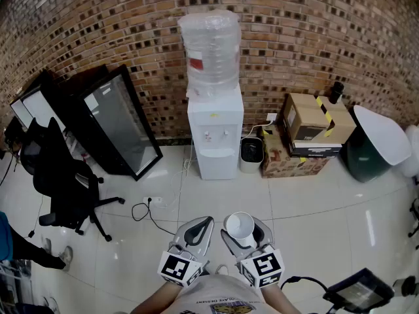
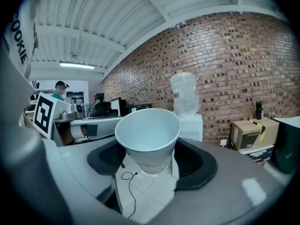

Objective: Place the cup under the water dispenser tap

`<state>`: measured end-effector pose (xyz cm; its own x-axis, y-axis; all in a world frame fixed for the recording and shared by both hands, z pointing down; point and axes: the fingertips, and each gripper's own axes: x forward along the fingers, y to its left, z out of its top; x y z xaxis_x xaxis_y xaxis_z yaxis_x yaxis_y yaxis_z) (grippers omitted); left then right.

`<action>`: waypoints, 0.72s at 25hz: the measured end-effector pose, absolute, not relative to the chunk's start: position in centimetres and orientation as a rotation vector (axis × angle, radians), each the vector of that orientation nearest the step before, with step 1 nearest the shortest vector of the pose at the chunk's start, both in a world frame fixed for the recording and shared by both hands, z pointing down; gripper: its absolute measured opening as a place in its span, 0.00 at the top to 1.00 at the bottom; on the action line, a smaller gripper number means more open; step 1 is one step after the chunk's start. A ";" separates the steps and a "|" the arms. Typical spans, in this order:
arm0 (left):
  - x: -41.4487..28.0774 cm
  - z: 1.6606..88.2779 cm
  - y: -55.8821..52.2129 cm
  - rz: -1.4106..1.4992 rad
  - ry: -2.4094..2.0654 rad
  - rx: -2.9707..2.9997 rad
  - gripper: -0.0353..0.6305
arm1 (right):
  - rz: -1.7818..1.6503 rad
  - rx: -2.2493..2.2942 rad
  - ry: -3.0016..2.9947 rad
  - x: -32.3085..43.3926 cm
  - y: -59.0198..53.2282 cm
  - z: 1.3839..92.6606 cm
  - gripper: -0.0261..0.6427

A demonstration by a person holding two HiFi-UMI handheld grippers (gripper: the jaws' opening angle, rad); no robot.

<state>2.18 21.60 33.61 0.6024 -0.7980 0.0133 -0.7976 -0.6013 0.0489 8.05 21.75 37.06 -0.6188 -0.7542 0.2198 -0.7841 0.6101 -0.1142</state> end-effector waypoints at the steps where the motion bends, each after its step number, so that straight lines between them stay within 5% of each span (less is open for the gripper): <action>1: 2.5 33.3 21.3 -0.014 -1.389 2.759 0.97 | 0.308 1.304 -2.677 8.7 21.5 37.2 0.47; 18: 3.6 35.0 16.7 -0.064 -1.415 2.723 0.97 | 0.330 1.315 -2.657 10.8 17.6 38.9 0.47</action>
<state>3.55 16.70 35.00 0.5748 -0.8183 -0.0035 -0.8153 -0.5730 0.0834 10.84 17.57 38.92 -0.6009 -0.7631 0.2379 -0.7981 0.5891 -0.1261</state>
